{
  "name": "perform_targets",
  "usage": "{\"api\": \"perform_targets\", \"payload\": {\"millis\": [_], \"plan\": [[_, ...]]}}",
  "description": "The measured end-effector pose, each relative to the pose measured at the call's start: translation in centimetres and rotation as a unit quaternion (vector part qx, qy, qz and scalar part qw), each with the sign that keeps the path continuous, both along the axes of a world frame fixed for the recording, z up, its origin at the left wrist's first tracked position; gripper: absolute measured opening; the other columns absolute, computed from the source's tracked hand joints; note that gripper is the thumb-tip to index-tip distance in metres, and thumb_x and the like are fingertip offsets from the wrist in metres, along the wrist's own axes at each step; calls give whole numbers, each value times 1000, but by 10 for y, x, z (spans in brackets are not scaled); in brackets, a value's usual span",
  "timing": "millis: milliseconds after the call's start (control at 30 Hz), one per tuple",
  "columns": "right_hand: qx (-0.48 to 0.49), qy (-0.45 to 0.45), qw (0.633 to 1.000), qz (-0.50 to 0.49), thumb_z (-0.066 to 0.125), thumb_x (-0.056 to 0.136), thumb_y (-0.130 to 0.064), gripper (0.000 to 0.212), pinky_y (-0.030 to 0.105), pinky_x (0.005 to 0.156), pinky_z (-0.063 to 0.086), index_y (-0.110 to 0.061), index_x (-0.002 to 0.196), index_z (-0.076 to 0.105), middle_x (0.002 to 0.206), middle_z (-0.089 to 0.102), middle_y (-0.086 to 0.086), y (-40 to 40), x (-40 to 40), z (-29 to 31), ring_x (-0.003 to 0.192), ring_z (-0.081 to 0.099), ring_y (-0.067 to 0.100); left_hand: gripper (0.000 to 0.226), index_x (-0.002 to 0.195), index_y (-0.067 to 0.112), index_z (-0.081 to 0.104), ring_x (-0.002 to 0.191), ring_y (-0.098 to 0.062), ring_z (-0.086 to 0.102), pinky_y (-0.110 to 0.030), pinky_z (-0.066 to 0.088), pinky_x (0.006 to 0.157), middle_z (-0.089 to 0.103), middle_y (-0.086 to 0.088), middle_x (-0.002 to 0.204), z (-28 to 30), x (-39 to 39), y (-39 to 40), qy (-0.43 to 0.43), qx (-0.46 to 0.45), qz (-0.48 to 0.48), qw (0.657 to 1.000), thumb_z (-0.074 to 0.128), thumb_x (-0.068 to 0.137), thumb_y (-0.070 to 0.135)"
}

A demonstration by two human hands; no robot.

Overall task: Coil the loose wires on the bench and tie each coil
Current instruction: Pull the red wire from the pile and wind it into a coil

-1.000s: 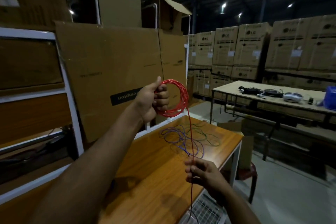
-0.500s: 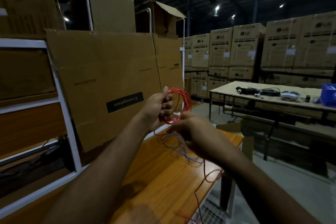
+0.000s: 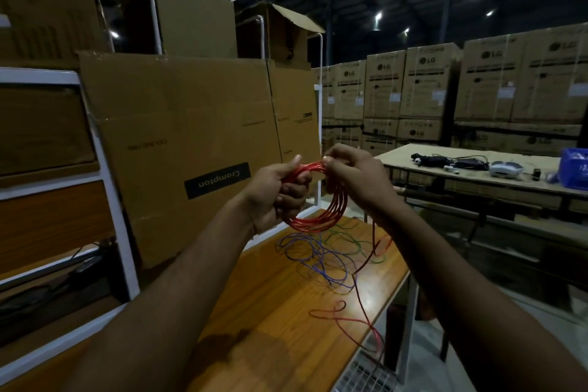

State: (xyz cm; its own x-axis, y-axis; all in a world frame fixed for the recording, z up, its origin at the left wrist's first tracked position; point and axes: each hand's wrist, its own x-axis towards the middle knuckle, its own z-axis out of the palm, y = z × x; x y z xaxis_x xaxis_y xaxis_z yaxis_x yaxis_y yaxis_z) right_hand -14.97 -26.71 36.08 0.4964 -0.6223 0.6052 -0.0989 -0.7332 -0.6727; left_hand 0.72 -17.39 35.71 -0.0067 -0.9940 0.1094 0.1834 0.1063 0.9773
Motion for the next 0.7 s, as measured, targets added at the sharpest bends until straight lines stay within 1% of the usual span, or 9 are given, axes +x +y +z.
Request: {"api": "perform_targets", "payload": {"millis": [67,133,233,333,400,533,600,667,700], "plan": [[87,-22,995,49,59,98,-33,21,23,52,51,-13,95,68,81,72,8,-4,-1,1,58,66,7,42,71,19,45,46,-9,13,-25,11,47,25,8,54,-3,2,2,-2,0,14,1000,34,104,43],[129,-5,989,75,60,95,-40,34,18,43,35,-7,98,67,85,72,11,-10,-5,-4,46,51,4,43,69,20,43,41,-7,19,-23,14,43,26,9,52,-4,4,2,9,-15,34,999,33,105,41],[210,44,966,146,54,97,-41,42,20,47,32,-2,110,64,93,68,9,-27,-20,-30,50,43,4,44,67,21,41,40,-7,19,-21,17,39,23,8,53,3,12,7,41,-50,78,995,33,106,40],[275,96,934,208,58,94,-18,23,25,63,43,0,108,63,95,63,8,-41,-34,-79,67,52,11,42,68,22,42,42,-8,18,-20,18,39,23,7,55,7,16,8,9,-57,100,993,35,106,40],[250,143,933,214,51,95,-1,14,27,74,48,-5,99,64,96,62,9,-41,-35,-108,81,58,13,42,68,22,42,42,-8,18,-21,18,39,24,8,55,5,14,5,6,-53,104,993,36,105,40],[121,250,953,124,49,96,-1,28,31,89,51,-18,82,66,87,65,-1,-36,-23,-139,84,62,2,43,67,23,42,41,-7,20,-21,17,40,24,9,52,14,17,3,91,-93,122,984,35,105,40],[151,173,969,88,48,98,2,23,41,88,56,-12,92,65,85,69,6,-38,-25,-148,81,67,11,42,67,23,41,41,-7,21,-21,19,39,24,9,52,21,22,4,88,-106,126,982,34,106,39],[277,18,955,105,48,101,-5,15,42,67,60,-10,110,59,89,69,15,-30,-28,-148,71,67,25,42,68,23,41,40,-8,22,-20,21,37,25,9,51,24,25,5,83,-112,133,981,34,106,40],[319,-43,941,104,47,102,-9,15,37,53,55,-11,113,57,87,69,15,-24,-28,-147,60,61,26,42,68,23,41,40,-8,22,-20,23,36,25,9,51,25,26,6,81,-113,139,980,34,106,40]]}}
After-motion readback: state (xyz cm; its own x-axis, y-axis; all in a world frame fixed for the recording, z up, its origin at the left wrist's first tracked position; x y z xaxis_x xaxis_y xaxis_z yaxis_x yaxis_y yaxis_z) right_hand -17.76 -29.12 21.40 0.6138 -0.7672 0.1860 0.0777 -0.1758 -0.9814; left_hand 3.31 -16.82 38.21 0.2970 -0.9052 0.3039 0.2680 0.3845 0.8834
